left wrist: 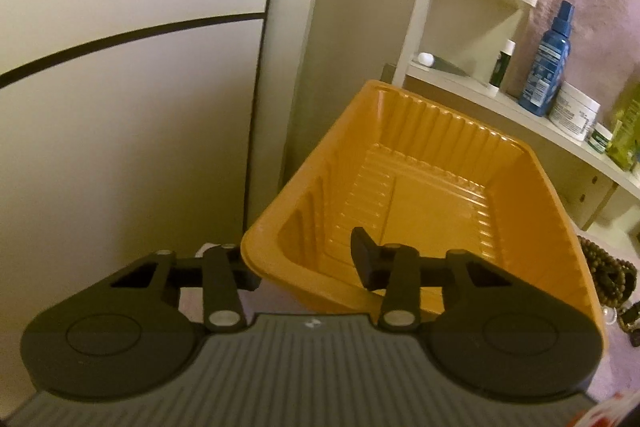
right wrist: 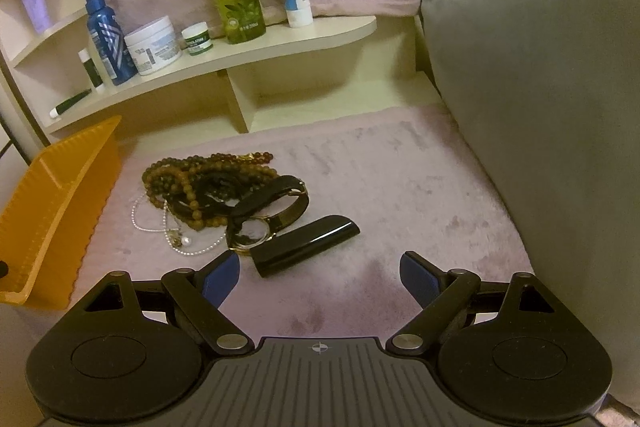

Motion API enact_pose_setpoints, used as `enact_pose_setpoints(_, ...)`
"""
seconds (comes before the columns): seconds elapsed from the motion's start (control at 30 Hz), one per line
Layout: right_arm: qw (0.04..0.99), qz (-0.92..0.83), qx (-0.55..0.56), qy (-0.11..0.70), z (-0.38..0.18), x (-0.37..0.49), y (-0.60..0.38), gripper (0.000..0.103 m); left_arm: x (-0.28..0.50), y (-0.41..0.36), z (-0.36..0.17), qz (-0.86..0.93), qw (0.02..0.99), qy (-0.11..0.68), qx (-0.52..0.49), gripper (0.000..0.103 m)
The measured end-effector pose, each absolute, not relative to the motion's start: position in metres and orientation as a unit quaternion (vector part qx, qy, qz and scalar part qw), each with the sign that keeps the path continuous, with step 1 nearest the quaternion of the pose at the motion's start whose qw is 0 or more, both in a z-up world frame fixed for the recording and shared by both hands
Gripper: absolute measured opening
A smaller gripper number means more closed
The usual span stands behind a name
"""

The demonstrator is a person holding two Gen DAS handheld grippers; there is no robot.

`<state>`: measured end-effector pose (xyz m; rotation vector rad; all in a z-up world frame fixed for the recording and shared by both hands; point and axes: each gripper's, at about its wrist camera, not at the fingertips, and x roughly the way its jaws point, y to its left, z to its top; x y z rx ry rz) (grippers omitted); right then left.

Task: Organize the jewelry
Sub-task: 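Move the left gripper to the orange tray rim and close on it, then grasp the black case with the right gripper while the left gripper holds the tray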

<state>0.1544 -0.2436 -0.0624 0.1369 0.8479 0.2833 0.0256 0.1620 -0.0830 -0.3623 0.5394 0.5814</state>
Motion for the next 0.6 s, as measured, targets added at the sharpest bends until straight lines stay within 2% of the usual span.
enact_pose_setpoints(0.07,0.899,0.136,0.066,0.411,-0.064,0.156,-0.244,0.088,0.024,0.165,-0.083,0.287,0.904,0.258,-0.181,0.031)
enact_pose_setpoints(0.3,0.899,0.130,0.068,0.412,-0.065,0.159,-0.247,0.088,0.017,0.171,-0.077,0.300,0.903,0.244,-0.188,0.023)
enact_pose_setpoints(0.33,0.899,0.130,0.068,0.412,-0.066,0.159,-0.247,0.088,0.016,0.171,-0.075,0.297,0.904,0.240,-0.190,0.016)
enact_pose_setpoints(0.6,0.901,0.126,0.076,0.409,-0.065,0.160,-0.254,0.088,0.022,0.163,-0.067,0.304,0.908,0.236,-0.162,0.016)
